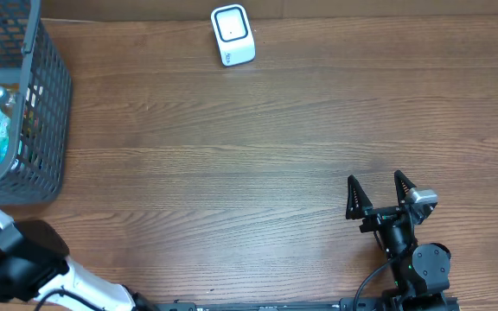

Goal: Scan the item barcode
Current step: 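Move the left gripper up and over into the grey basket, then lower the left gripper and grasp the yellow juice bottle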

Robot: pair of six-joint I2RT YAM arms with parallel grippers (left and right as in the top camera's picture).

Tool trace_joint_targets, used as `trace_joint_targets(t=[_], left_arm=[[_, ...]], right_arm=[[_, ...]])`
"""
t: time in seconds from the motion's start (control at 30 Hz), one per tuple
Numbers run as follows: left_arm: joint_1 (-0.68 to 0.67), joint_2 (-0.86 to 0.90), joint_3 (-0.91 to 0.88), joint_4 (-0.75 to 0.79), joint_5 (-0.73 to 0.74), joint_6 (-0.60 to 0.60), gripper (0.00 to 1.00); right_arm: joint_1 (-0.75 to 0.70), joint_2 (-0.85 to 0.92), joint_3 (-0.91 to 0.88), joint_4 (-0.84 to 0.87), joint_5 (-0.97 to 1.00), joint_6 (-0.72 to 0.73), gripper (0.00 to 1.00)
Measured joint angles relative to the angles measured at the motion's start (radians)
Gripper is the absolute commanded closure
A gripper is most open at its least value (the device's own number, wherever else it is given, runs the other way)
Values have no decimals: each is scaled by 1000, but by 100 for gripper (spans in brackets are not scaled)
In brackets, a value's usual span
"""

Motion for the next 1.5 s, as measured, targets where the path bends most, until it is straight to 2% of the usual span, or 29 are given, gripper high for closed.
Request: trace_joint_targets(t=[0.2,0.83,0.97,1.03,1.13,1.2,1.33,1.43,1.47,1.5], left_arm=[[0,88,0,0,10,9,0],[0,343,0,27,126,170,1],[-1,368,0,49,156,196,8],[-1,370,0,61,166,208,16],[-5,370,0,74,175,213,35],[-9,370,0,80,177,220,42],[-19,370,0,84,180,227,44],[-21,370,0,84,180,226,49],[-21,370,0,84,180,226,49],[-21,370,0,85,179,226,43]], right_arm=[[0,0,0,0,0,0,0],[0,0,0,0,0,0,0],[0,0,0,0,0,0,0],[0,0,0,0,0,0,0],[0,0,0,0,0,0,0],[0,0,0,0,0,0,0],[0,0,0,0,0,0,0],[0,0,0,0,0,0,0],[0,0,0,0,0,0,0],[0,0,0,0,0,0,0]])
